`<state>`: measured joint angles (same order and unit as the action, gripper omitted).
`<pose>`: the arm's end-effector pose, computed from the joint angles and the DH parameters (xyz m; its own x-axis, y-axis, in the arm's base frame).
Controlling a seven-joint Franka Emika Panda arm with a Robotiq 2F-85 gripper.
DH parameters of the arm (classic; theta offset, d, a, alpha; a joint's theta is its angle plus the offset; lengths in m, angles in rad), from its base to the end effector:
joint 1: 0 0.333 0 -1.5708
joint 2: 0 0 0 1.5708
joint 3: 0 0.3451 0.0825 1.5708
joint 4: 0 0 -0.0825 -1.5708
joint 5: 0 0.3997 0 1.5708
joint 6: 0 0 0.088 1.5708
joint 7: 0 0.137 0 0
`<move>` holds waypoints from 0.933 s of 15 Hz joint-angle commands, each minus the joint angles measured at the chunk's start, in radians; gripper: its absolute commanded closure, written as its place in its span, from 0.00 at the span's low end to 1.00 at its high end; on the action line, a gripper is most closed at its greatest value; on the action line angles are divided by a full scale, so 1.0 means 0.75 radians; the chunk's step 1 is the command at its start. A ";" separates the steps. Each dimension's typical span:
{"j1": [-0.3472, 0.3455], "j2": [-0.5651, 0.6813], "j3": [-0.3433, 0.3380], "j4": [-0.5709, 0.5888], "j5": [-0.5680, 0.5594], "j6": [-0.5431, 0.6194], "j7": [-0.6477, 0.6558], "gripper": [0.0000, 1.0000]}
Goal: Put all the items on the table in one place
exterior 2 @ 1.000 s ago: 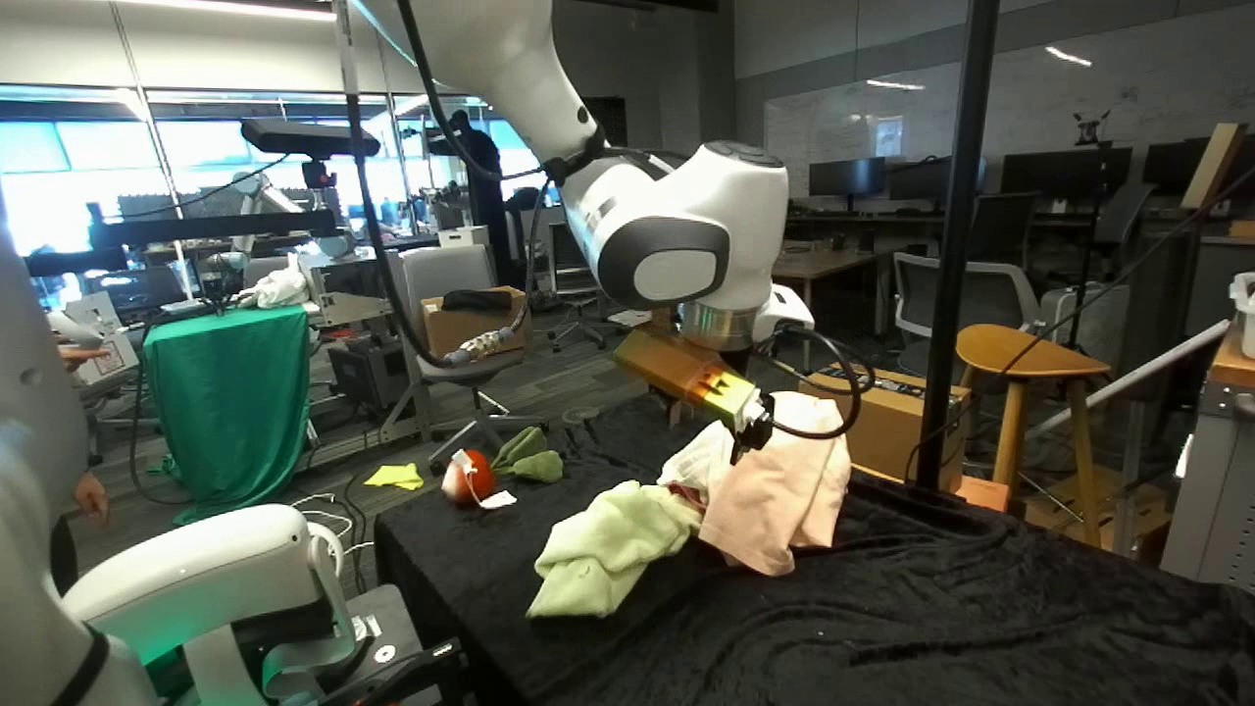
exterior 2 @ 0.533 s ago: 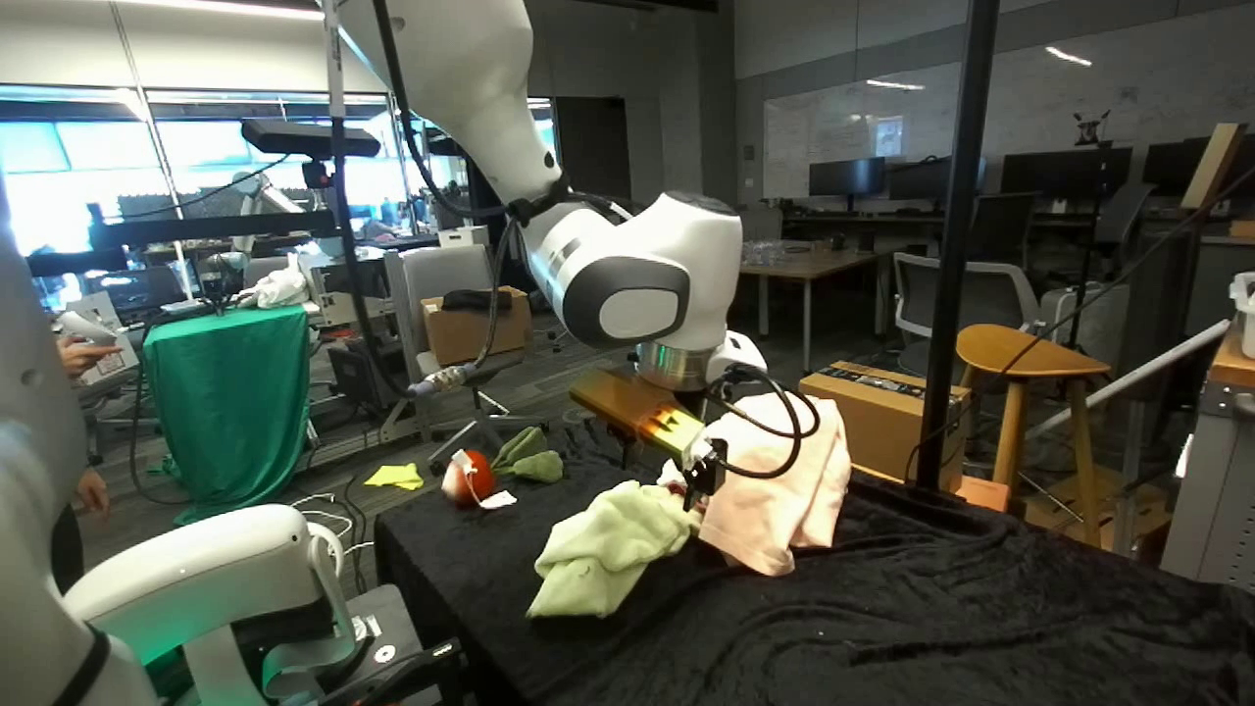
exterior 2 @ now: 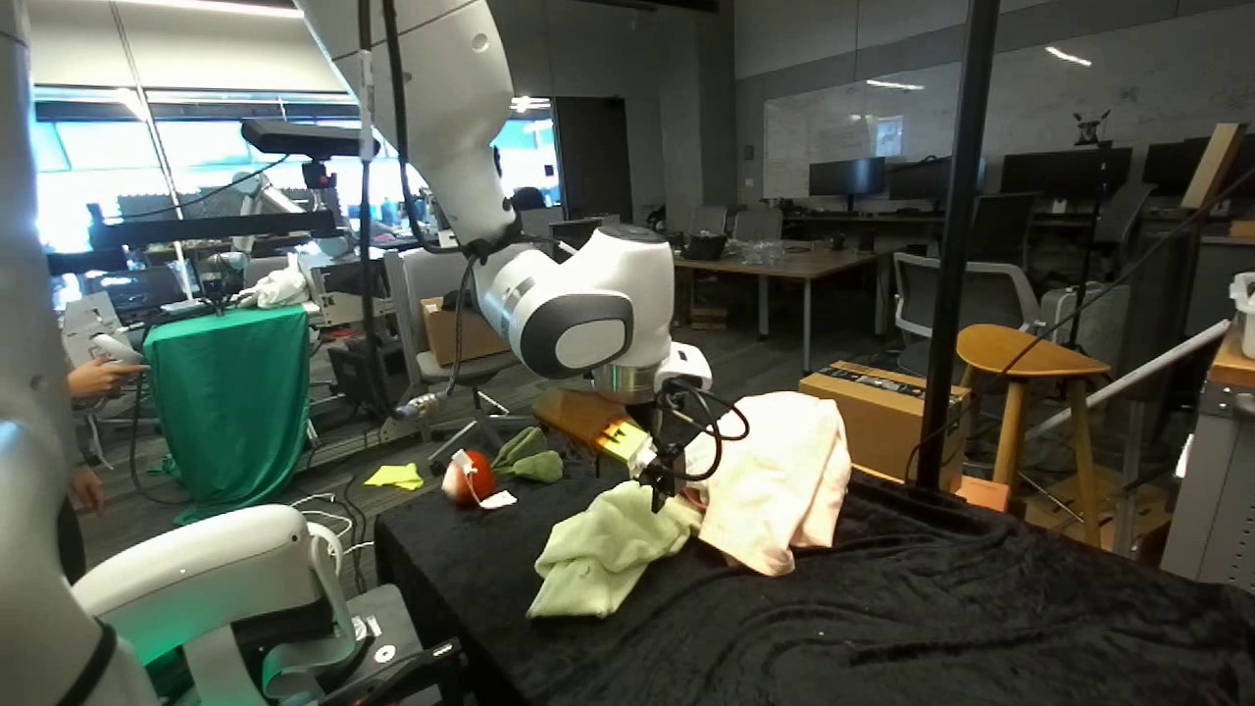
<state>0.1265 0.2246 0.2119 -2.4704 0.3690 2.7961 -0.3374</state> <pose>0.4787 0.1584 0.1997 0.9431 0.3081 0.1251 0.3262 -0.9301 -0.1690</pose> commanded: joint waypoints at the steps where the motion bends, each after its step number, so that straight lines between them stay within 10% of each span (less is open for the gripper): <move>1: 0.068 0.121 -0.011 0.005 -0.183 0.164 0.206 0.00; 14: 0.306 0.251 -0.243 0.073 -0.602 0.217 0.621 0.00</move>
<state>0.3303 0.4082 0.0546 -2.4350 -0.0451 2.9492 0.0853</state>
